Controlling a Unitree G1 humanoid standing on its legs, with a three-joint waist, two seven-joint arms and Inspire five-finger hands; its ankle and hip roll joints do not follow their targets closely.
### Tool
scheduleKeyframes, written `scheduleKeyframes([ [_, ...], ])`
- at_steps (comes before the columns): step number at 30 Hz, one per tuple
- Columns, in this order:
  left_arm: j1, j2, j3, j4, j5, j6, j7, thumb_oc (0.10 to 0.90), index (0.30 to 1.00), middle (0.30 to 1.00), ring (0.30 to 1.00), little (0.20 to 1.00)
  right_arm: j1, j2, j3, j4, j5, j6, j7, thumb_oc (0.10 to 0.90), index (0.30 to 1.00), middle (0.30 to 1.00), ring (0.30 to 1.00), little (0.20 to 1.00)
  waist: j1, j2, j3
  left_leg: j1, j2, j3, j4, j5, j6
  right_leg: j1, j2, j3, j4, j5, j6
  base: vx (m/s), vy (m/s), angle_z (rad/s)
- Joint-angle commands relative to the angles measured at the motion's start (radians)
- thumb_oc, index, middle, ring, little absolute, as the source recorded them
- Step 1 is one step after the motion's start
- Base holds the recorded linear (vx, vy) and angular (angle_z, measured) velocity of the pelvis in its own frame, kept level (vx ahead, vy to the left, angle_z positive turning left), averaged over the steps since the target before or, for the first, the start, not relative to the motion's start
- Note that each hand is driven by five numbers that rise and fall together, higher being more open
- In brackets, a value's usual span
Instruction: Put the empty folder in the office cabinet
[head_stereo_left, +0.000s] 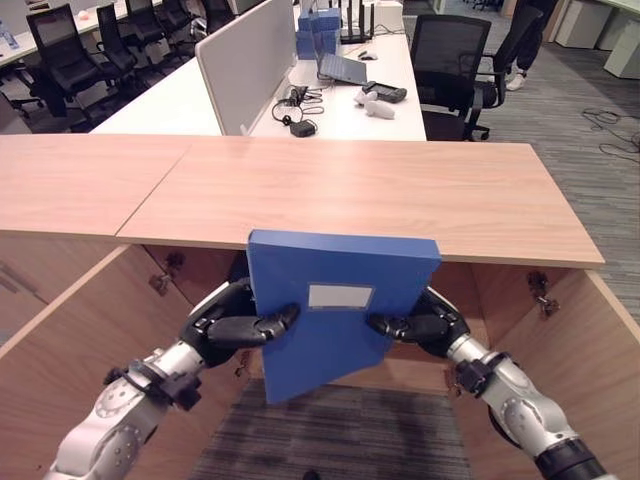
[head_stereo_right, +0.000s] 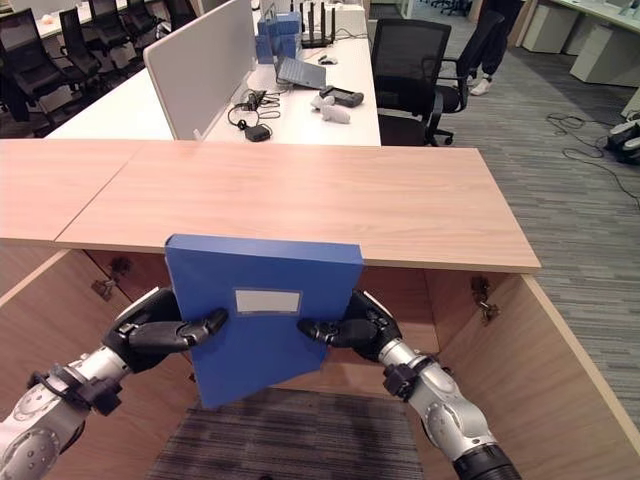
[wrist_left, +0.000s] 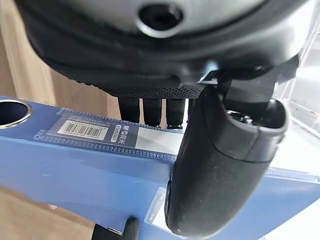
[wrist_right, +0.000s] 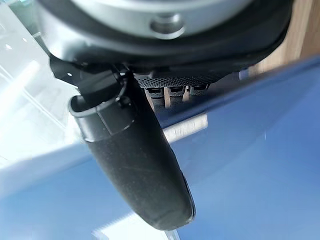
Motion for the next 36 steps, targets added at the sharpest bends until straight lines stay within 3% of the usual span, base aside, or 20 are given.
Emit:
scheduleKeyframes([
  [1,-0.155,0.076,-0.055,-0.133,-0.083,-0.051,-0.107,0.400,0.300,0.300,0.300,0.300,-0.172,0.016,0.013,-0.144,0.040,-0.092,0.038,0.800,0.900,0.900,0.900,0.900,-0.003,0.004,-0.043,0.045,0.067,-0.070,-0.002,-0.072,-0.065,0.038,-0.097,-0.009,0.025,-0.067,0.122,0.00,0.000,0.00],
  [7,-0.207,0.056,-0.119,-0.151,-0.105,-0.049,-0.103,0.400,0.300,0.300,0.300,0.300,-0.218,0.061,0.068,-0.151,0.060,-0.098,0.041,0.800,0.900,0.900,0.900,0.900,0.000,0.001,-0.041,0.043,0.065,-0.075,-0.002,-0.071,-0.063,0.038,-0.097,-0.008,0.028,-0.068,0.121,0.00,0.000,0.00],
  [13,-0.287,-0.057,-0.172,-0.131,-0.122,-0.062,-0.080,0.400,0.300,0.300,0.300,0.300,-0.234,0.130,0.141,-0.149,0.061,-0.080,0.064,0.800,0.900,0.900,0.900,0.900,0.002,-0.004,-0.042,0.040,0.063,-0.078,-0.002,-0.072,-0.060,0.036,-0.099,-0.009,0.031,-0.072,0.118,0.00,0.000,0.00],
  [20,-0.294,-0.132,-0.186,-0.124,-0.116,-0.068,-0.071,0.400,0.300,0.300,0.300,0.300,-0.229,0.175,0.174,-0.136,0.063,-0.067,0.083,0.800,0.900,0.900,0.900,0.900,0.002,-0.006,-0.040,0.039,0.062,-0.078,-0.002,-0.073,-0.058,0.035,-0.100,-0.007,0.032,-0.073,0.115,0.00,0.000,0.00],
  [21,-0.287,-0.165,-0.187,-0.119,-0.119,-0.073,-0.063,0.400,0.300,0.300,0.300,0.300,-0.223,0.186,0.176,-0.143,0.069,-0.066,0.086,0.445,0.368,0.368,0.368,0.368,0.003,-0.009,-0.040,0.038,0.062,-0.078,-0.002,-0.074,-0.057,0.035,-0.100,-0.006,0.031,-0.072,0.115,0.00,0.000,0.00],
  [22,-0.279,-0.180,-0.184,-0.118,-0.120,-0.074,-0.061,0.400,0.300,0.300,0.300,0.300,-0.218,0.187,0.174,-0.148,0.068,-0.068,0.085,0.400,0.300,0.300,0.300,0.300,0.003,-0.008,-0.041,0.038,0.061,-0.079,-0.002,-0.073,-0.057,0.035,-0.100,-0.007,0.031,-0.072,0.115,0.00,0.000,0.00],
  [26,-0.235,-0.273,-0.144,-0.108,-0.128,-0.095,-0.031,0.400,0.300,0.300,0.300,0.300,-0.198,0.224,0.145,-0.159,0.101,-0.087,0.072,0.400,0.300,0.300,0.300,0.300,0.005,-0.009,-0.044,0.038,0.059,-0.078,-0.002,-0.077,-0.055,0.037,-0.101,-0.007,0.027,-0.072,0.114,0.00,0.000,0.00],
  [36,-0.222,-0.301,-0.129,-0.096,-0.106,-0.101,-0.029,0.400,0.300,0.300,0.300,0.300,-0.207,0.222,0.141,-0.171,0.096,-0.075,0.079,0.400,0.300,0.300,0.300,0.300,0.009,-0.010,-0.046,0.035,0.058,-0.081,-0.002,-0.075,-0.056,0.036,-0.102,-0.011,0.027,-0.071,0.112,0.00,0.005,0.03],
])
